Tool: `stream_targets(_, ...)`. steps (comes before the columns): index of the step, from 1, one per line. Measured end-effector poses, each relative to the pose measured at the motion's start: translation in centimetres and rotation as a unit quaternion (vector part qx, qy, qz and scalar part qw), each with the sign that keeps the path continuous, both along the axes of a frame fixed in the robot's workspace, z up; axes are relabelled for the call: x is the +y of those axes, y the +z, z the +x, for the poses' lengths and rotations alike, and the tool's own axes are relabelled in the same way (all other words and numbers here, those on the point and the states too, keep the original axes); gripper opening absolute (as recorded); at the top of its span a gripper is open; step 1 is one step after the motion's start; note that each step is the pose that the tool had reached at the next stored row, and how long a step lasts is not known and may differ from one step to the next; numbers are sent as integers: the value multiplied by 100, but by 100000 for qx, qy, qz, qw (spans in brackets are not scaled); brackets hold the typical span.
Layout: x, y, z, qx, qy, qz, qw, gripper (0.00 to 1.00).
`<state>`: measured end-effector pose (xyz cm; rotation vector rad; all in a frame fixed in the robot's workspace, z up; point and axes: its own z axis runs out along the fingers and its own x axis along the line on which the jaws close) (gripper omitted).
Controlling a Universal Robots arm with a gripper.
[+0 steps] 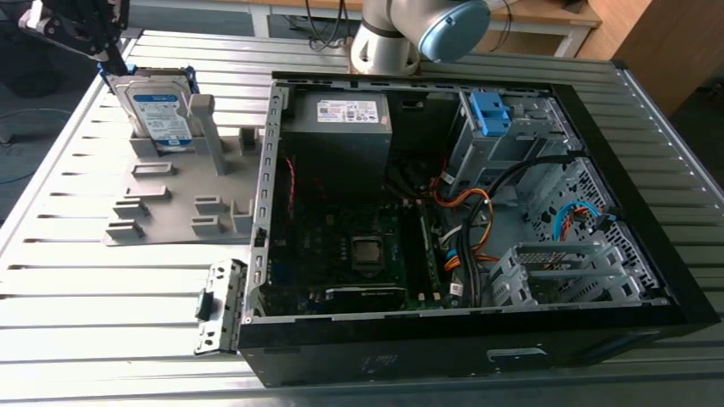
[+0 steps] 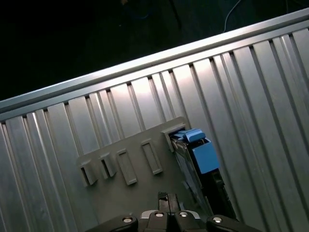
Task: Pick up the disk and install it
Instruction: 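Pick up the disk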
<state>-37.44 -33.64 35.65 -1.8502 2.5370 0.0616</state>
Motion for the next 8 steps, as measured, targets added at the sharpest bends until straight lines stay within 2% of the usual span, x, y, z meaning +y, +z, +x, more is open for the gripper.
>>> stream_targets(8,0,0,0,-1,2968,-11,99956,11)
